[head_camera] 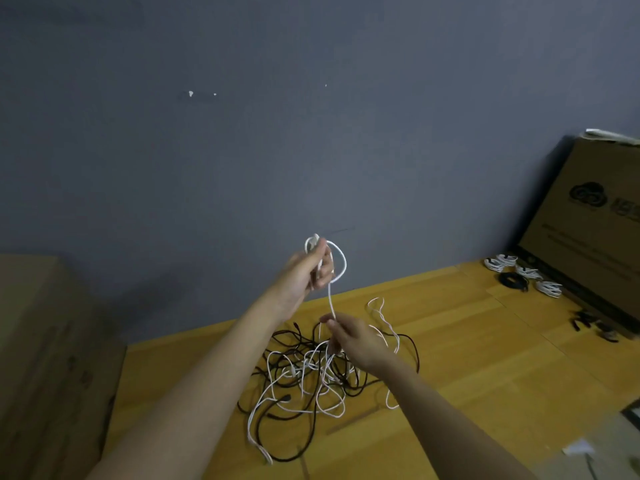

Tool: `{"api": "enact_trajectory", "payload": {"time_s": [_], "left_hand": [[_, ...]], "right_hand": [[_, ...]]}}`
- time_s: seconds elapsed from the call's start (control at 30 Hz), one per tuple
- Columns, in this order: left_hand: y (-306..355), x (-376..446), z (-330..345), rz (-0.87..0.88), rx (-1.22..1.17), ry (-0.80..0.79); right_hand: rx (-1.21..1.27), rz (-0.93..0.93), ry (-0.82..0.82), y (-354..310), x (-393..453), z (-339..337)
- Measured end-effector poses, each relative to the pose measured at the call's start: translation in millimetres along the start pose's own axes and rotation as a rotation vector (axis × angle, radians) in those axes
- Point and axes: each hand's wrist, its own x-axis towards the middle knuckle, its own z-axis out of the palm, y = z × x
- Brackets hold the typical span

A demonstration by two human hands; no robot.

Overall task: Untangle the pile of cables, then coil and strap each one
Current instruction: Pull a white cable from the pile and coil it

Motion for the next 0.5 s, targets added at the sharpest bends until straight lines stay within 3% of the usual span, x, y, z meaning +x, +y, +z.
{"api": "enact_trajectory", "payload": {"time_s": [0.1, 0.17, 0.3, 0.5], "left_hand": [[-11.8, 10.3, 2.1, 0.093, 0.321, 0.107], [-21.0, 14.7, -6.2, 0.014, 0.584, 0.102], [-36.6, 12.6, -31.9, -0.062, 1.075, -0.028], [-52.4, 1.8, -42.6, -0.311, 1.168, -0.207]], "right_hand": [[-0.185, -0.06, -0.102, -10.6, -3.3, 7.8], [-0.18, -0.115, -0.114, -16.4, -5.8, 8.9], [-0.047, -0.164, 0.036, -20.0, -6.1, -5.9], [-0.081, -0.202, 0.122, -10.4, 4.5, -28.7]]}}
